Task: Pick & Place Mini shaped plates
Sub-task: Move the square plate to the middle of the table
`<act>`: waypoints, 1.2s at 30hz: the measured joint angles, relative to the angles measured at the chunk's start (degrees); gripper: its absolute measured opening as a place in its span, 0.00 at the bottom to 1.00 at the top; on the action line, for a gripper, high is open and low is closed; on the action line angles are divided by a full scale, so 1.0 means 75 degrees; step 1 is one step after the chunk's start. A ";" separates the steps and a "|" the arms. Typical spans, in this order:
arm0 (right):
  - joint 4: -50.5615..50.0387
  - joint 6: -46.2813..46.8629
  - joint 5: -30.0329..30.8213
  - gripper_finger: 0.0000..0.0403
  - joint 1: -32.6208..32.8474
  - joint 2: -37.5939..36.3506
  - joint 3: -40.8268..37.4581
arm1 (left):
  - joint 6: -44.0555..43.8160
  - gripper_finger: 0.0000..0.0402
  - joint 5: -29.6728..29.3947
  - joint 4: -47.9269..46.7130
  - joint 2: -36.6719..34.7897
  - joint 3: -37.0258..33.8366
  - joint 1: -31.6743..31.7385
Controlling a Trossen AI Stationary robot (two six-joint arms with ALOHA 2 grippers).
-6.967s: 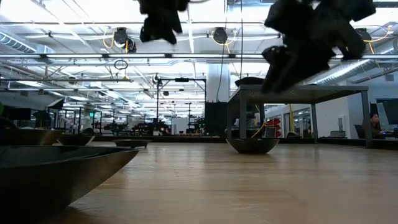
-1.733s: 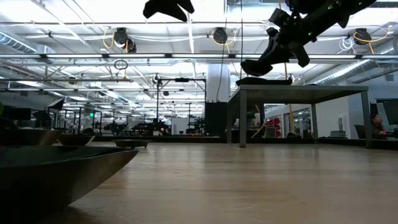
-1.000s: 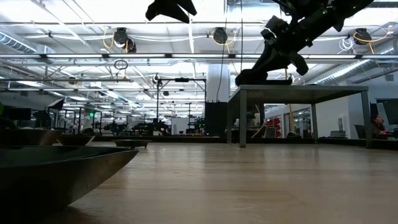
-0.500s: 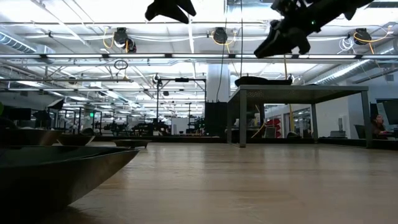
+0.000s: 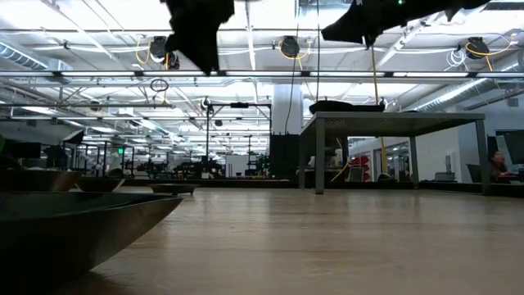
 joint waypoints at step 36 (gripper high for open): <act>0.0374 -0.0526 -0.0003 0.30 0.0000 0.0000 0.0000 | 0.4222 0.37 0.0016 0.4280 0.0377 -0.5323 0.0000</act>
